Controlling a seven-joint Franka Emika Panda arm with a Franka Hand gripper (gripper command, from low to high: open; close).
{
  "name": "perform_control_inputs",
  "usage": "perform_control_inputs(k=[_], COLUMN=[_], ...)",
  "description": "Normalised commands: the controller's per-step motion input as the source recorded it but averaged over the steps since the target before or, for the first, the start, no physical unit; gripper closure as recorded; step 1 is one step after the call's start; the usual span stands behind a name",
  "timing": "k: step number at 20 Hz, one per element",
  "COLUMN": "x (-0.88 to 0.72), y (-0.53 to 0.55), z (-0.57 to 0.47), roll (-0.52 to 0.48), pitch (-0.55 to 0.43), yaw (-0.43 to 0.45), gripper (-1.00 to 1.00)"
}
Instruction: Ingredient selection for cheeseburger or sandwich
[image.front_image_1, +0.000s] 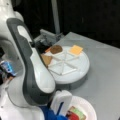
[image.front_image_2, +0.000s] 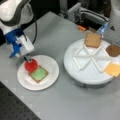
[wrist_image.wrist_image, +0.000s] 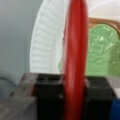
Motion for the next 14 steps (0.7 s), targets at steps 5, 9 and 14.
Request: perform_control_inputs(k=[5, 9, 14], x=[0.07, 0.02, -0.04], y=[0.14, 0.16, 0.17], z=[0.01, 0.01, 0.01], roll=[-0.261, -0.284, -0.29], pitch=[0.042, 0.032, 0.016], yaw=[0.136, 0.104, 0.066], gripper=[1.0, 1.0, 1.0])
